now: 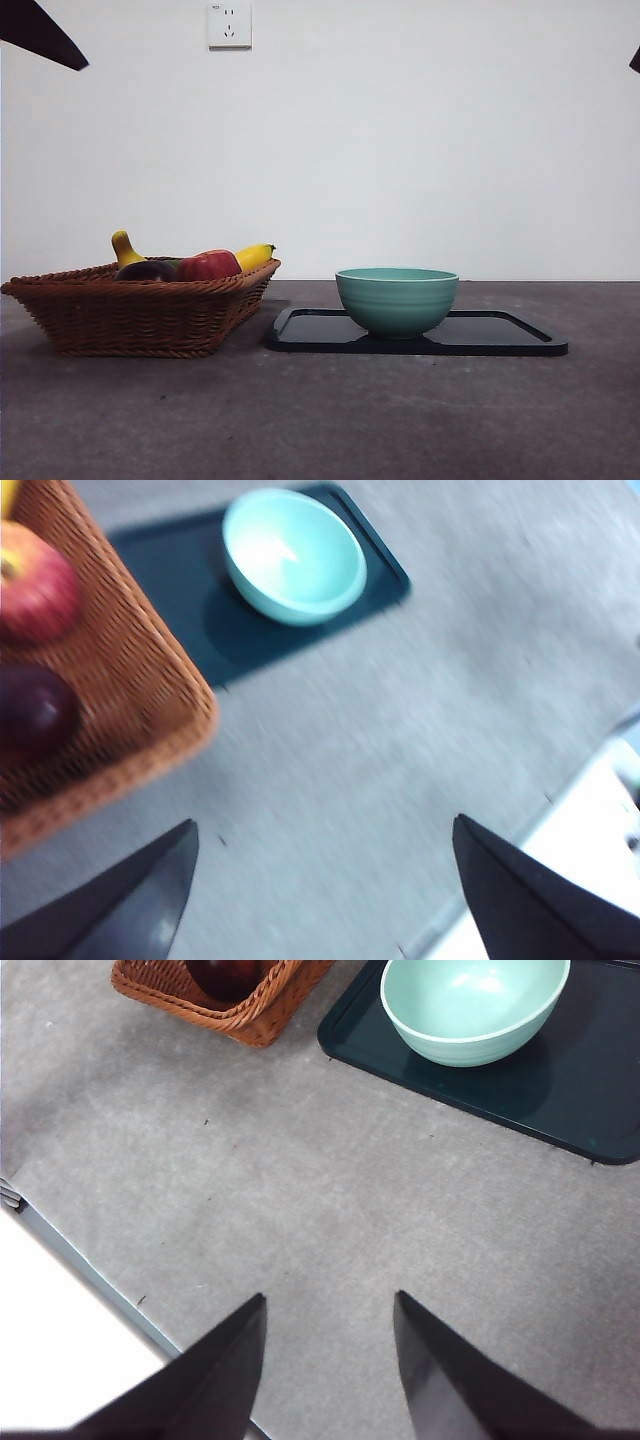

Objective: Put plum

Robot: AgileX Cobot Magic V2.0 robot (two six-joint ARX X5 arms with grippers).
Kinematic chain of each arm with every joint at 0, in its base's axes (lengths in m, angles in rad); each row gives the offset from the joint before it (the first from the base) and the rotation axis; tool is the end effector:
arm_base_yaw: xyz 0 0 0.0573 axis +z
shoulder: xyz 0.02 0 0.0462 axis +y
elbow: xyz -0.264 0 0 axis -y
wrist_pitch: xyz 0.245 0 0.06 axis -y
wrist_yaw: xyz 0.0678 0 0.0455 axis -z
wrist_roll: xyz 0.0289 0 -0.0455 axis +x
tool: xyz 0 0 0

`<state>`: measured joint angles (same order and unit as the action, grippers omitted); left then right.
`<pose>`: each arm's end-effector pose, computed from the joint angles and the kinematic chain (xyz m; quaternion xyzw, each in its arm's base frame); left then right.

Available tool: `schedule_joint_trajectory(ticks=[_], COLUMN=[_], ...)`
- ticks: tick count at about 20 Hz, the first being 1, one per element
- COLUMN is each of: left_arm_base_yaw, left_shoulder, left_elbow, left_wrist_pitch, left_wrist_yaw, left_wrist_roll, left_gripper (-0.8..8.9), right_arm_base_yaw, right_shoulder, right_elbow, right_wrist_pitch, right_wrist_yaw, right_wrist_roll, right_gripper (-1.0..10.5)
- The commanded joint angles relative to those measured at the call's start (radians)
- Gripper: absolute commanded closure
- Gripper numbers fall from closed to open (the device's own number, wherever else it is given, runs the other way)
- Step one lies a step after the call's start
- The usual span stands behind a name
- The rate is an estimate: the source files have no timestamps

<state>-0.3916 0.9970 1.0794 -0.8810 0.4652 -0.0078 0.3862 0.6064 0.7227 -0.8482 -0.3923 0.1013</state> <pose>0.1626 -0.0812 0.3381 -0.0176 0.3900 -0.3812 0.8380 0.0975 0.0516 0.2788 0.0448 0.3753 0.3358 0.8628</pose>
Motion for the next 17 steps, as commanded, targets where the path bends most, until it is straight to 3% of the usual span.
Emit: schedule_joint_trajectory(ticks=[1, 10, 15, 17], left_arm_base_yaw=[-0.014, -0.028, -0.028, -0.028], left_shoulder=[0.004, 0.004, 0.004, 0.004], left_elbow=[0.013, 0.013, 0.013, 0.013], left_wrist_pitch=[-0.032, -0.039, -0.039, -0.039], left_wrist_yaw=[0.030, 0.031, 0.031, 0.031], left_wrist_roll=[0.035, 0.050, 0.050, 0.050], left_gripper=[4.09, 4.09, 4.09, 4.09], right_arm_base_yaw=[0.007, 0.007, 0.002, -0.004], right_shoulder=[0.005, 0.006, 0.053, 0.127], right_elbow=[0.003, 0.003, 0.021, 0.062], right_wrist_pitch=[0.010, 0.011, 0.123, 0.169], right_wrist_yaw=[0.000, 0.004, 0.061, 0.092], right_wrist_roll=[0.004, 0.037, 0.200, 0.222], right_gripper=[7.4, 7.4, 7.1, 7.1])
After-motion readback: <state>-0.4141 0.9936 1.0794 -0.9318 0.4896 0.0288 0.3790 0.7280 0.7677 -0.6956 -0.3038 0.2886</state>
